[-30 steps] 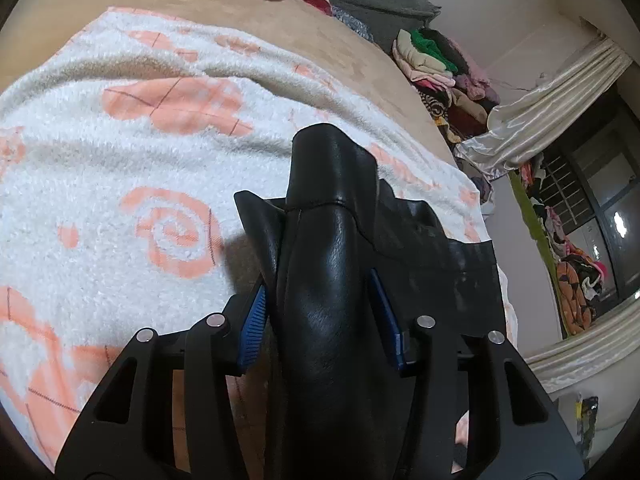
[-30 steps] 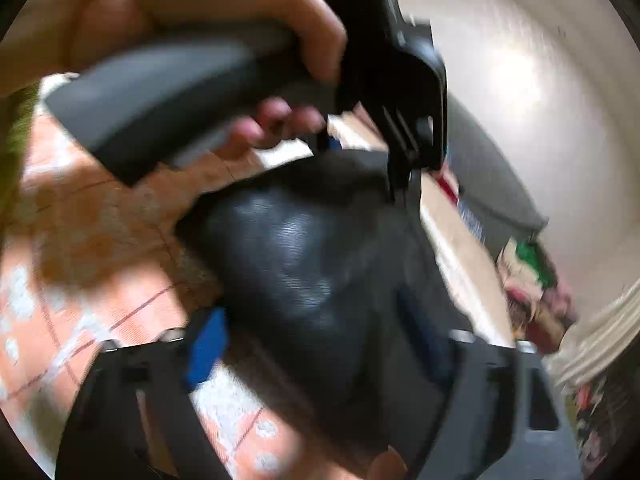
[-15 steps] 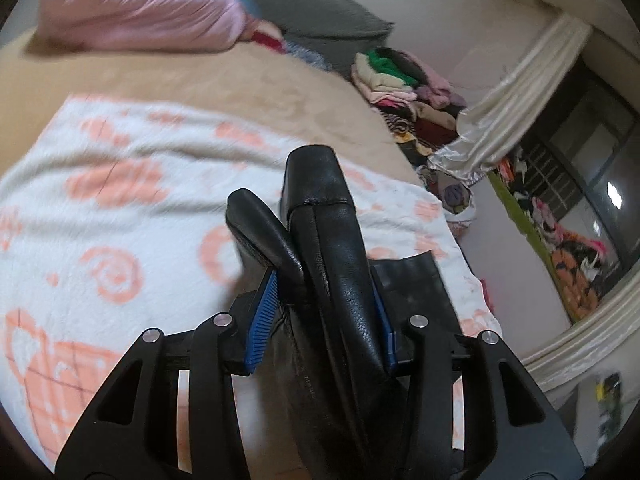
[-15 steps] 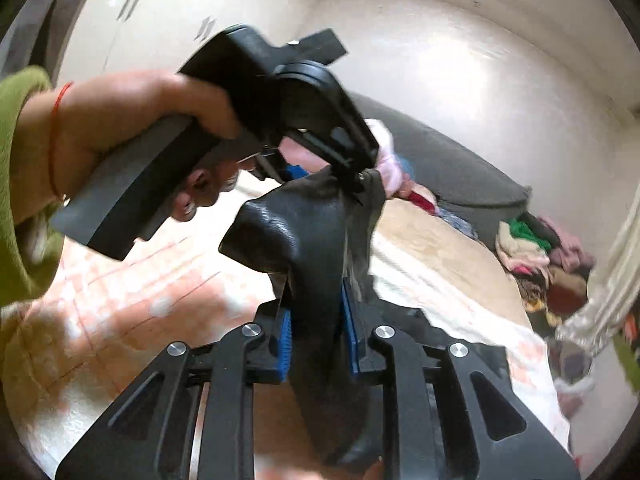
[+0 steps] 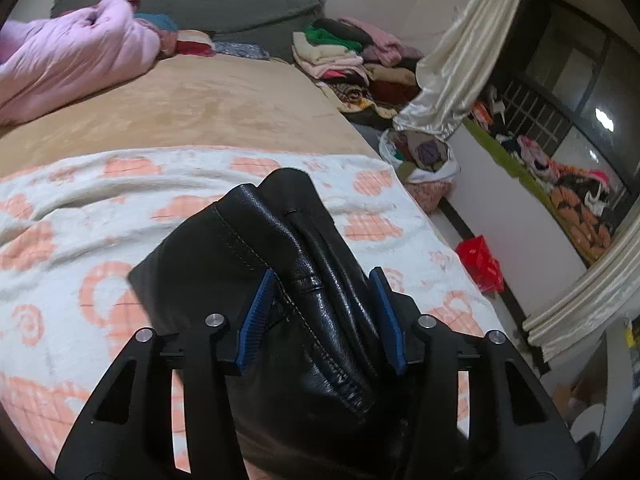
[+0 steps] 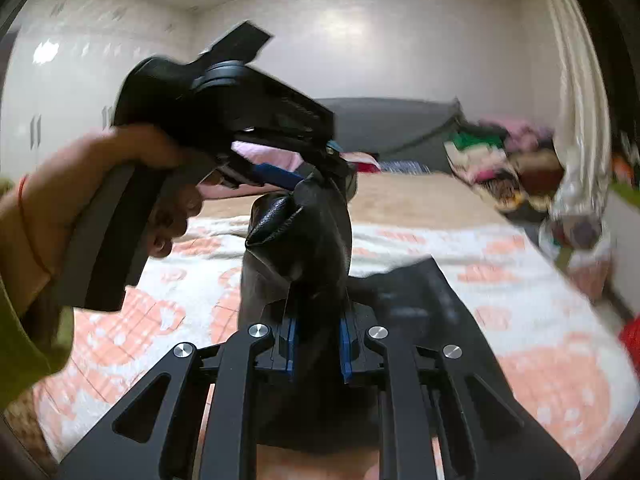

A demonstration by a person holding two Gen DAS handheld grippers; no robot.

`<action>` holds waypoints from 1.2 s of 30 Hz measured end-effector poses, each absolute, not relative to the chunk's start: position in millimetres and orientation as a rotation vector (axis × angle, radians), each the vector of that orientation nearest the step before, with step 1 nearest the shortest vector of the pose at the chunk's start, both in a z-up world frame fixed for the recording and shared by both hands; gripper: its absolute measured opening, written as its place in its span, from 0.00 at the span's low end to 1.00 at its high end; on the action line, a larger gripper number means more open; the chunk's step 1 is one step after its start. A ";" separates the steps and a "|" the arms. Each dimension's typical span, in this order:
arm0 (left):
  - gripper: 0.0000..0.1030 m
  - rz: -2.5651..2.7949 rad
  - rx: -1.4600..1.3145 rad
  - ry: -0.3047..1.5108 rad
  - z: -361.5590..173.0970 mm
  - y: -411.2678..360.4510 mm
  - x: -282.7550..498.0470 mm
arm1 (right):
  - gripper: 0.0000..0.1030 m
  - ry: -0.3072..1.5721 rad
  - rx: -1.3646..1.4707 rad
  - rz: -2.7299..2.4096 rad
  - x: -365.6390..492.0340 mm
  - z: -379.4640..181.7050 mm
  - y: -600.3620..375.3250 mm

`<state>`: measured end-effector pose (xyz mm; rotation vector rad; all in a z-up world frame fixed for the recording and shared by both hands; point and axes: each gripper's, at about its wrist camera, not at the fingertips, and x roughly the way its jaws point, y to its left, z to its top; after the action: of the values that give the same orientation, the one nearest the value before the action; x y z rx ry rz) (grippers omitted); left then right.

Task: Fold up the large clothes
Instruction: 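Grasp the jacket edge with the right tool while the left tool grasps beside it, then lift the jacket with both tools and fold it over onto itself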

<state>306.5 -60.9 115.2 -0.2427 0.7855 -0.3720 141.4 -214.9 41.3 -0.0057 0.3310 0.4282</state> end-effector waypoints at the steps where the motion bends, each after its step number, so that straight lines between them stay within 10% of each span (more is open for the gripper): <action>1: 0.41 -0.377 -0.237 0.787 113.9 -67.9 309.7 | 0.14 0.346 0.033 0.423 144.3 40.2 -225.7; 14: 0.56 -0.284 -0.170 0.855 49.5 -69.9 284.8 | 0.17 0.720 0.699 0.429 195.4 -28.6 -321.5; 16: 0.56 -0.282 -0.166 0.915 21.8 -65.8 282.8 | 0.28 0.757 0.741 0.461 200.8 -34.6 -324.0; 18: 0.56 -0.289 -0.175 0.937 3.4 -66.2 281.5 | 0.70 0.769 0.716 0.476 204.9 -29.2 -321.9; 22: 0.57 -0.294 -0.170 0.912 1.3 -63.5 277.5 | 0.89 0.724 0.507 0.462 218.7 5.0 -303.2; 24: 0.56 -0.297 -0.171 0.911 1.5 -62.0 277.5 | 0.89 0.756 0.409 0.422 234.3 11.8 -292.7; 25: 0.57 -0.300 -0.171 0.910 1.2 -61.0 276.6 | 0.71 0.774 0.368 0.418 239.7 9.2 -287.2; 26: 0.57 -0.303 -0.178 0.908 2.7 -59.1 274.9 | 0.28 0.772 0.340 0.443 246.8 7.6 -281.8; 36: 0.83 -0.334 -0.342 0.905 7.0 -39.6 264.4 | 0.22 0.677 0.516 0.464 265.4 11.6 -349.3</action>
<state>264.4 -39.6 7.0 -0.3420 0.9046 -0.3336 265.4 -349.3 11.6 0.5164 0.6766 0.4637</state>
